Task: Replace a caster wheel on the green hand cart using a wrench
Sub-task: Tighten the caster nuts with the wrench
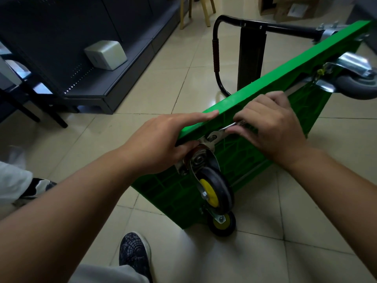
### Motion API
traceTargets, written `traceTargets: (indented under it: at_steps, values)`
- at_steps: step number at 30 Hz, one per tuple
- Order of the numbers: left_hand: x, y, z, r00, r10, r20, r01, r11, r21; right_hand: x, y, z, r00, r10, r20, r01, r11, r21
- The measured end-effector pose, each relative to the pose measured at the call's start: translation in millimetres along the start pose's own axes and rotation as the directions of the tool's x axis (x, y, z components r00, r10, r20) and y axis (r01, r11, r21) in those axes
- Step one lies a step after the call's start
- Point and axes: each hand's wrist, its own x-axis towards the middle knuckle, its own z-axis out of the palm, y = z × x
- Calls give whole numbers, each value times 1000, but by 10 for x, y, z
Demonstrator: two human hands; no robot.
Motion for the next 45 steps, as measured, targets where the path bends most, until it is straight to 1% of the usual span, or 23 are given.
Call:
traceTargets:
  at_steps: [3, 5, 6, 7, 9, 10, 11, 12, 14, 16, 18, 19, 21, 22, 23, 24, 26, 28, 30, 32, 38, 42, 45]
  values:
    - [4, -7, -1, 1000, -2, 3, 2, 1000, 0, -127, -107, 112, 979, 169, 110, -178, 981, 72]
    - [6, -9, -6, 1000, -6, -1, 6, 1000, 1, -210, -222, 197, 932, 309, 190, -345, 916, 206]
    - [6, -7, -8, 1000, -9, -2, 9, 1000, 2, -252, -287, 236, 896, 375, 237, -434, 852, 293]
    - [3, -4, -11, 1000, -10, -1, 10, 1000, 5, -287, -351, 274, 848, 440, 294, -527, 758, 385]
    - [-3, 1, -12, 1000, -9, 0, 9, 1000, 7, -335, -478, 339, 730, 541, 418, -678, 498, 540]
    - [-4, 2, -14, 1000, -9, 0, 9, 1000, 8, -350, -536, 365, 686, 565, 458, -711, 387, 588]
    - [-5, 2, -14, 1000, -10, 0, 10, 1000, 8, -360, -581, 385, 664, 577, 476, -720, 319, 617]
    - [-3, 0, -13, 1000, -11, 0, 11, 1000, 6, -365, -607, 397, 655, 582, 482, -719, 286, 634]
    - [-5, 6, -12, 1000, -9, 1, 9, 1000, 2, -375, -638, 398, 656, 576, 487, -711, 257, 654]
    - [-7, 12, -11, 1000, 0, 4, 0, 1000, 1, -430, -643, 370, 679, 556, 479, -699, 289, 654]
    - [-8, 9, -14, 1000, 2, 2, -2, 1000, 2, -554, -600, 319, 709, 523, 472, -692, 392, 606]
    - [-9, 9, -13, 1000, 1, 1, -1, 1000, 4, -637, -546, 277, 721, 499, 481, -691, 463, 555]
    - [-17, 7, -13, 1000, -2, -7, 2, 1000, 4, -774, -364, 157, 734, 441, 516, -655, 659, 369]
    - [-14, 6, -11, 1000, 1, -9, -1, 1000, 2, -800, -253, 76, 738, 415, 532, -612, 745, 266]
    - [-15, 2, -9, 1000, 4, -10, -4, 1000, 2, -780, -150, -1, 742, 391, 545, -565, 802, 195]
    - [-7, 1, -9, 1000, 7, -6, -7, 1000, 3, -722, -52, -77, 748, 366, 553, -525, 837, 157]
    - [-5, 7, -11, 1000, 5, 0, -5, 1000, 3, -531, 91, -211, 780, 287, 556, -431, 891, 144]
    - [-8, 13, -9, 1000, 4, -5, -4, 1000, 1, -313, 164, -319, 832, 187, 522, -297, 945, 134]
    - [-6, 10, -7, 1000, 6, -9, -6, 1000, 0, -105, 173, -403, 885, 87, 458, -153, 982, 109]
    - [-2, 6, -8, 1000, 5, -9, -5, 1000, 5, 50, 129, -427, 909, 34, 416, -68, 995, 67]
    - [0, 10, 1, 1000, 4, -6, -4, 1000, 6, 202, -23, -367, 939, -50, 341, 55, 998, -6]
    - [4, 10, 0, 1000, -1, -3, 1, 1000, 5, 261, -6, -370, 934, -68, 350, 74, 997, -2]
    - [-2, 19, -2, 1000, -7, -3, 8, 1000, 9, 310, 6, -404, 923, -125, 365, 145, 989, -27]
